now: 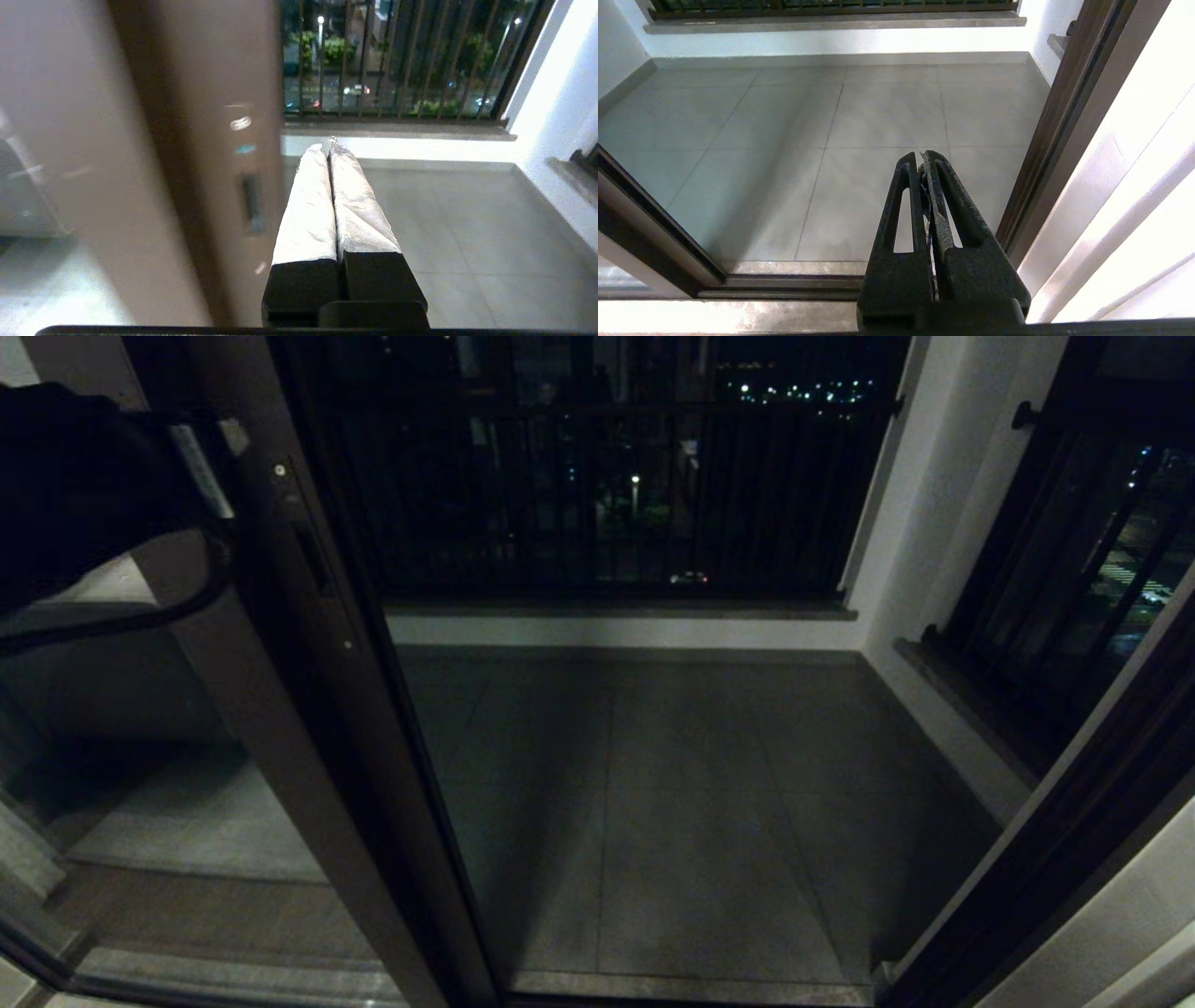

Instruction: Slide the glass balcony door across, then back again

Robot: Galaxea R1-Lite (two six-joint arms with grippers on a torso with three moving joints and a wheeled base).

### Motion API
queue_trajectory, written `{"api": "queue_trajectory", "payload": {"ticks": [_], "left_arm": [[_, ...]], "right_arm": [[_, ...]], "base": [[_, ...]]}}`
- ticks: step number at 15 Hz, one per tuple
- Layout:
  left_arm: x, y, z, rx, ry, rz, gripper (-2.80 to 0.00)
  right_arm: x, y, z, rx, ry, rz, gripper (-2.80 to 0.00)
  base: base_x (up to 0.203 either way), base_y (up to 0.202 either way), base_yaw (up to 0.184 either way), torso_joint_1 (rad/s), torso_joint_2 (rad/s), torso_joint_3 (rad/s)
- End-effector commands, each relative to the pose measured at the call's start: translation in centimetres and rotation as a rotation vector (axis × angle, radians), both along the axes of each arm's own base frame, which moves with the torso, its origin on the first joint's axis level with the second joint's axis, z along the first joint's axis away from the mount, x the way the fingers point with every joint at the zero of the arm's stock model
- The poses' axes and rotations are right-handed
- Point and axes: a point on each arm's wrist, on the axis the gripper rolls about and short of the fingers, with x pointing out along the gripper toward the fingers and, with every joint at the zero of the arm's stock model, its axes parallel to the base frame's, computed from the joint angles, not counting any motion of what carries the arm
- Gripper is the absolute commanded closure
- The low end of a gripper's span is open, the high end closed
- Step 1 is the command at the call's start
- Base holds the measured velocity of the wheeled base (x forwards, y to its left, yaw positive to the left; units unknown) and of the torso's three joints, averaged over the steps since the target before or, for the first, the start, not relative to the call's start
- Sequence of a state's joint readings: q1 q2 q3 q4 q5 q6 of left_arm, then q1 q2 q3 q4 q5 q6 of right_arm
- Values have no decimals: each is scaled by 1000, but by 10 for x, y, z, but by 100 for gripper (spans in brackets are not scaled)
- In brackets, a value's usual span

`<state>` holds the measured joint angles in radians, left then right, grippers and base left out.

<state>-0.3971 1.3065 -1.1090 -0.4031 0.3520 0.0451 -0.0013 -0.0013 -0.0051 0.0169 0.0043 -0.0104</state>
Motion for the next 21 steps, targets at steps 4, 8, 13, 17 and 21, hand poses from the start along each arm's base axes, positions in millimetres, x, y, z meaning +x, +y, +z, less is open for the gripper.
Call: {"api": "queue_trajectory", "payload": {"ticks": [4,8,13,17,21], "left_arm": [[-109,49,-9,-45,-105,53,0],[-161,74,-57,-16,-67,218,0],[-210,82,-122,12,-99,362,0],[-225,80,-204,48,-74,332,0],[-218,76,-258,48,26,164,0]], "right_arm": [[0,0,0,0,0,0,0],[0,0,0,0,1,1,0],[0,0,0,0,0,0,0],[0,0,0,0,2,0,0],[0,0,0,1,0,0,0]], "base": [[0,0,0,0,0,0],[0,0,0,0,0,0],[0,0,0,0,0,0],[0,0,0,0,0,0],[0,0,0,0,0,0]]}}
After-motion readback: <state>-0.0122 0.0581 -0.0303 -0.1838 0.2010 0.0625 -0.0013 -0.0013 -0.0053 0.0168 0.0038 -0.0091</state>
